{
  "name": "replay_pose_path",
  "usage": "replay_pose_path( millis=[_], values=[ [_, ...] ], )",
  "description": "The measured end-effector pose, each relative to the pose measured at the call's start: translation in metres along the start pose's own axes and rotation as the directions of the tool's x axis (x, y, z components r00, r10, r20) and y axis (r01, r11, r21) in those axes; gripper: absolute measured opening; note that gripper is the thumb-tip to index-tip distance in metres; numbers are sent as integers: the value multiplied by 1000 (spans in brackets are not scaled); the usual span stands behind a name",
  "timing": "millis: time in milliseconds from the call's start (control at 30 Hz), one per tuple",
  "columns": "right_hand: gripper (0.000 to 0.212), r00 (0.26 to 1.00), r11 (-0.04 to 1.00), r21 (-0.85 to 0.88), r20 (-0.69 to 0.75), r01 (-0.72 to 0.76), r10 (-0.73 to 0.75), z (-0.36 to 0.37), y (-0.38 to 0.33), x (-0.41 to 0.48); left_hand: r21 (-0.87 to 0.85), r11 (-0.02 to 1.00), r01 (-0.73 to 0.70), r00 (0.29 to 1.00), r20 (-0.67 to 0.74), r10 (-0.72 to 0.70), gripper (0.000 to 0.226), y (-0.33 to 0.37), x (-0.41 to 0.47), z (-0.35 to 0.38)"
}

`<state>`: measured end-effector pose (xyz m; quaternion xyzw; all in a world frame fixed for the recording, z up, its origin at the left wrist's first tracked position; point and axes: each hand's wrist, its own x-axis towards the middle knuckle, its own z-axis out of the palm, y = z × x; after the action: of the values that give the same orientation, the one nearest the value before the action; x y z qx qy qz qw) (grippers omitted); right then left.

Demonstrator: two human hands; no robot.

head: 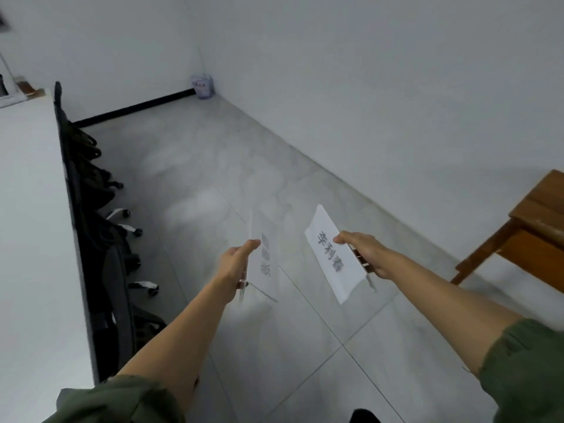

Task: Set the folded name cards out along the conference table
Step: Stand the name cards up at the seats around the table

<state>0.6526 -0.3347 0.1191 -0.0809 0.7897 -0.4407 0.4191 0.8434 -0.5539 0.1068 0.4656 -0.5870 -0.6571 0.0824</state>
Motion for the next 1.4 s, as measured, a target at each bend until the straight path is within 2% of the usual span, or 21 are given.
replay_pose_path(
  millis=[133,233,300,400,500,600,700,767,867,1000,1100,1200,1333,1400],
  values=[
    [69,996,999,-39,91,25,-21,-3,-50,75,-10,999,31,997,-75,-32,64,25,61,3],
    [68,986,996,-70,165,49,-37,-4,-88,136,-36,998,47,984,-171,-53,79,41,110,0],
    [71,978,991,-119,205,65,-39,-7,-119,176,-78,995,59,970,-231,-75,76,59,138,1],
    [67,965,980,-168,255,110,-64,-7,-166,226,-120,992,40,959,-275,-71,59,82,160,-3],
    [60,943,965,-221,326,142,-64,16,-215,274,-165,985,47,932,-348,-103,66,91,185,-18],
    [69,901,947,-269,432,175,-44,64,-252,312,-228,972,65,882,-442,-163,76,89,206,-50],
    [54,852,926,-303,522,224,-35,112,-278,337,-315,948,53,844,-493,-211,62,94,226,-79],
    [55,826,913,-324,564,250,-26,146,-296,356,-349,937,32,819,-528,-225,51,95,246,-105],
    [58,790,892,-343,613,296,-26,204,-334,386,-361,932,36,799,-550,-244,69,101,283,-160],
    [57,745,873,-328,664,360,-58,268,-399,415,-374,926,-48,791,-580,-193,53,132,308,-217],
    [53,722,855,-340,689,391,-56,317,-443,432,-397,916,-66,770,-604,-206,66,151,320,-255],
    [52,671,838,-331,739,434,-56,362,-470,444,-401,909,-115,748,-637,-187,47,159,324,-284],
    [46,578,809,-328,816,487,-17,441,-502,464,-433,886,-168,647,-726,-233,31,167,337,-332],
    [53,521,792,-329,854,515,17,485,-516,472,-463,867,-184,572,-768,-289,38,162,344,-360]
  ],
)
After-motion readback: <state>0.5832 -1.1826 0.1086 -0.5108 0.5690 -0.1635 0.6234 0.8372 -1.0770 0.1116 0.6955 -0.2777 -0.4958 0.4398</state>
